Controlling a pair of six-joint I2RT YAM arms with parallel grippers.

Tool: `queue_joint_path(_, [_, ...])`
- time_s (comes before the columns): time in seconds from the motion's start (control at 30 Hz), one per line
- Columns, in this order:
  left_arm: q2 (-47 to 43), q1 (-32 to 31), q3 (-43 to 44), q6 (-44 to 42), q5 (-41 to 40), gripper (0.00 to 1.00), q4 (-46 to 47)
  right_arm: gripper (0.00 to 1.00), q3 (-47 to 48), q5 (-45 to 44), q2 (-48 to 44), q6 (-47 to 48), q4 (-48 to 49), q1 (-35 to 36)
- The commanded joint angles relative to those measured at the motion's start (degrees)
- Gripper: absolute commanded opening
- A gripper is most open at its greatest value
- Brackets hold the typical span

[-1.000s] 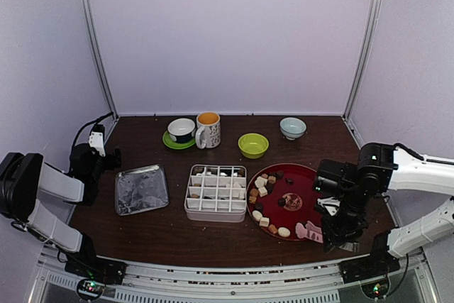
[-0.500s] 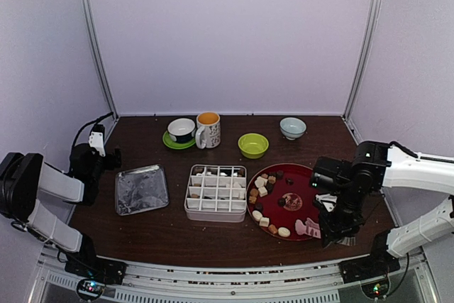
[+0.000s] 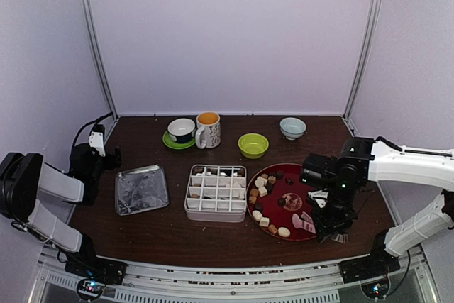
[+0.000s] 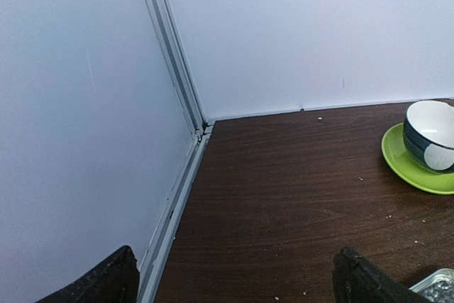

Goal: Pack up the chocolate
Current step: Pick up the fake chocolate from the plate.

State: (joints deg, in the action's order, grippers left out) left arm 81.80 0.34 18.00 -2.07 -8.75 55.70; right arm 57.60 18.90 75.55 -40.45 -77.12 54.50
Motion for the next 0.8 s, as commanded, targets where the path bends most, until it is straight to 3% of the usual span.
queue_joint_path(0.0, [-0.2, 0.4, 0.5, -0.5, 0.4, 0.98, 3.4, 0.28, 2.5, -2.0, 1.8, 1.9, -0.6, -0.5])
queue_joint_path(0.27, [-0.2, 0.5, 0.5, -0.6, 0.4, 0.98, 3.3, 0.25, 6.6, -4.0, 1.7, 4.0, -2.4, -1.3])
queue_joint_path(0.43, [-0.1, 0.4, 0.5, -0.5, 0.4, 0.98, 3.3, 0.26, 12.6, -2.4, 2.9, 4.2, 3.2, -1.7])
queue_joint_path(0.77, [-0.2, 0.4, 0.5, -0.5, 0.5, 0.98, 3.3, 0.26, 29.6, 0.4, 15.9, 9.1, 10.3, -1.6])
